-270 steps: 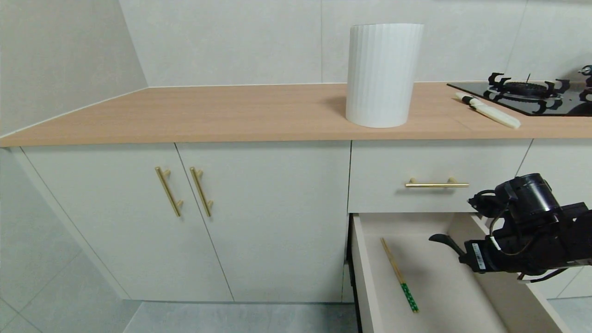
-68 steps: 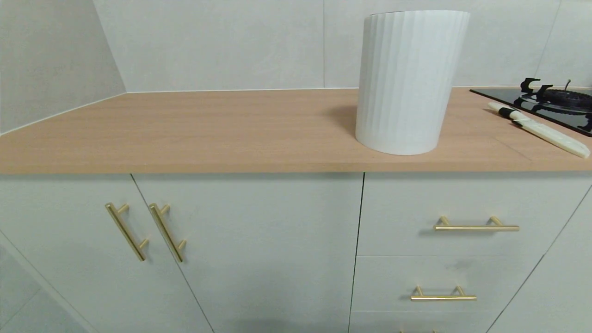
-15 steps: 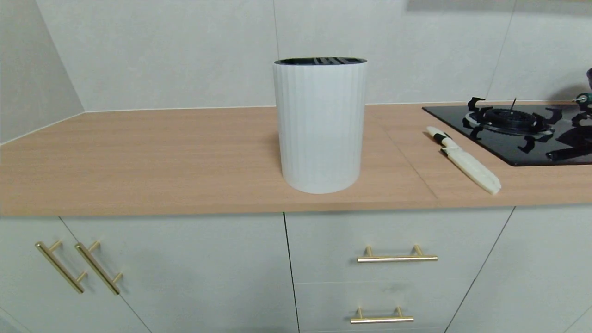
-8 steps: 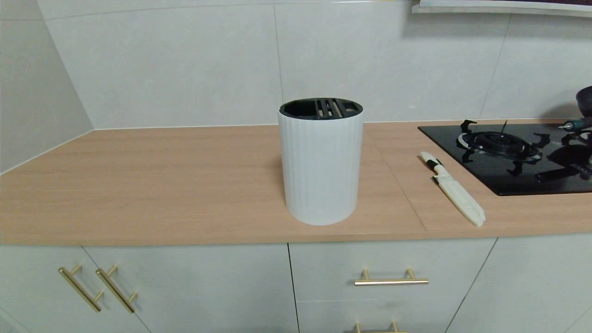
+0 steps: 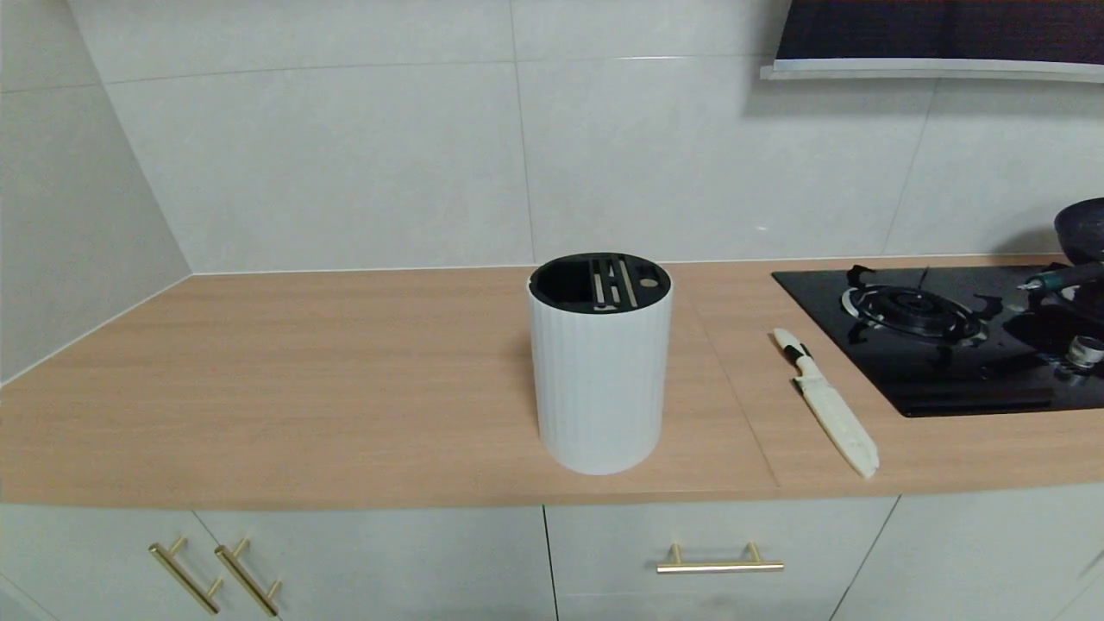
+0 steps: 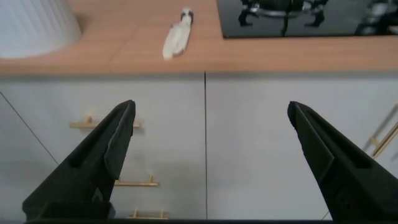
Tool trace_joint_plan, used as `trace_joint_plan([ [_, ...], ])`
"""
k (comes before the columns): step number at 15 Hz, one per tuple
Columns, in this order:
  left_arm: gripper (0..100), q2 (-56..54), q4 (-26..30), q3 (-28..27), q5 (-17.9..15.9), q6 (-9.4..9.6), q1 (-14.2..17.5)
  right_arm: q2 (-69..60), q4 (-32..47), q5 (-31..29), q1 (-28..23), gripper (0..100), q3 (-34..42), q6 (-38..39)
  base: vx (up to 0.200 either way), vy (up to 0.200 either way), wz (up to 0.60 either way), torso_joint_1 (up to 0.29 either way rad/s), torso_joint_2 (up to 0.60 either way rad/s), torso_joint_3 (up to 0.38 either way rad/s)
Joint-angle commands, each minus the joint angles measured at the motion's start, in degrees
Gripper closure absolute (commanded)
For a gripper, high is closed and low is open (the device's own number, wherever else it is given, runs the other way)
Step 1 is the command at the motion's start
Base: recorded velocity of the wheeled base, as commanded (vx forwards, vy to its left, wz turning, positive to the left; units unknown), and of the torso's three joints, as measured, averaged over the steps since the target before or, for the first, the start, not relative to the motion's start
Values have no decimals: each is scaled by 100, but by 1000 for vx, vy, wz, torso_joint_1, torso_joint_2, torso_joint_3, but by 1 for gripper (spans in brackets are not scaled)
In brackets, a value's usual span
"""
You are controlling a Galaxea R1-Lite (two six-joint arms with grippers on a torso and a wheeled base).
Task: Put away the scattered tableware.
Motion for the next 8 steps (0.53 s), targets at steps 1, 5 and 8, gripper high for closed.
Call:
trace_joint_plan([
  [1, 0, 2, 1, -8, 1, -2, 1, 5, 0, 3, 1, 0, 0, -1, 0, 0, 0, 217, -510, -295],
  [5, 0, 2, 1, 1, 1, -2, 1, 14, 0, 3, 1, 0, 0, -1, 0, 0, 0, 239, -532, -303],
  [8, 0, 2, 1, 1, 1, -2, 1, 5, 0, 3, 1, 0, 0, -1, 0, 0, 0, 263, -567, -310],
])
